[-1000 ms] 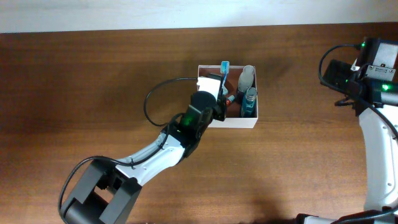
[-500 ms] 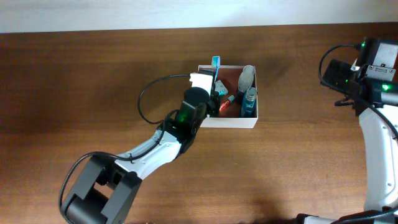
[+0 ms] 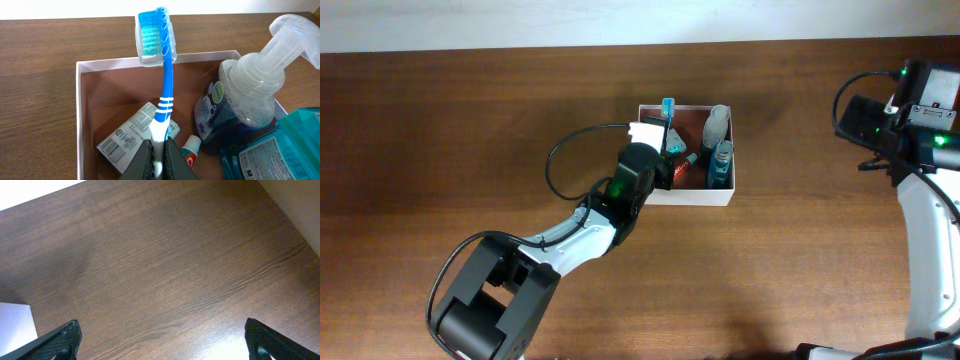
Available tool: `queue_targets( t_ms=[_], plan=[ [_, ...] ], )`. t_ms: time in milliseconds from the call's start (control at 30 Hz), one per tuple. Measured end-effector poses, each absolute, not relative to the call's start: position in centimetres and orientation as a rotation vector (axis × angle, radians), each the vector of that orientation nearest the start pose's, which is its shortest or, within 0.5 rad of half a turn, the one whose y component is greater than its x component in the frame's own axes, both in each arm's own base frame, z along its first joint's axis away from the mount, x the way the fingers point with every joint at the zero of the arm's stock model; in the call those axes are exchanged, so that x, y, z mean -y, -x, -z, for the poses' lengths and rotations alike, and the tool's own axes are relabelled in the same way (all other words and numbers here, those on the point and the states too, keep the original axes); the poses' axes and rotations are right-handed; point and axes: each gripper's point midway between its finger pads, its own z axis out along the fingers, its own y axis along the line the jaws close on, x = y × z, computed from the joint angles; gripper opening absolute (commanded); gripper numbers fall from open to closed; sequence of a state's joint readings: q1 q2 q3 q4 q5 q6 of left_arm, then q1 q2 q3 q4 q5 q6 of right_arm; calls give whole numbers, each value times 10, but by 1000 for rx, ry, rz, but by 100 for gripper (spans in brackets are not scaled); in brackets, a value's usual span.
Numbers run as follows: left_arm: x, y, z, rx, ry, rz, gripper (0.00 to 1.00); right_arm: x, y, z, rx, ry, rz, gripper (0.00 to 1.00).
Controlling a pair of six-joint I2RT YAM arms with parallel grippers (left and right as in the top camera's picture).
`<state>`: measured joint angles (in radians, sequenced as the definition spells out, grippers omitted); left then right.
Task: Pack container
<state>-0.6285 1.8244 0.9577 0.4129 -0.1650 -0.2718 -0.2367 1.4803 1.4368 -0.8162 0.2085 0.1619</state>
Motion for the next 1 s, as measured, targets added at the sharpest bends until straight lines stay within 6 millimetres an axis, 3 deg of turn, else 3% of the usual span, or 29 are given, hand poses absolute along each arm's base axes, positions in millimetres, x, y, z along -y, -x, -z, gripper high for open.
queue_targets(
  t_ms=[67,167,467,567,633,700,767,833,900,933,1000],
  plan=[
    [278,-428,-114,-2026,-267,411,43,129,-382,-242,-2357,-572,288,99],
    [280,-427,-114,-2026,-284,421,63,129,-382,-242,-2357,-572,288,99],
    [282,-428,-121,-2002,-288,435,63,129,-382,-242,-2357,-572,287,98],
    [273,-430,-134,-1985,-300,416,63,129,-382,-242,-2357,-572,287,99],
    [252,-436,-154,-1966,-282,379,73,129,-382,-242,-2358,-572,287,99],
    [216,-443,-174,-1966,-245,314,97,129,-382,-242,-2357,-572,287,99],
    [178,-447,-184,-1986,-189,243,99,129,-382,-242,-2357,-572,287,99],
    [121,-449,-194,-2019,-84,141,99,129,-382,-242,-2357,-572,287,99],
    [84,-446,-202,-2031,-10,81,99,129,-382,-242,-2357,-573,287,99],
    [55,-440,-209,-2043,49,41,99,129,-382,-242,-2358,-573,288,99],
    [32,-428,-224,-2038,89,34,99,129,-382,-243,-2356,-572,287,98]
  ],
)
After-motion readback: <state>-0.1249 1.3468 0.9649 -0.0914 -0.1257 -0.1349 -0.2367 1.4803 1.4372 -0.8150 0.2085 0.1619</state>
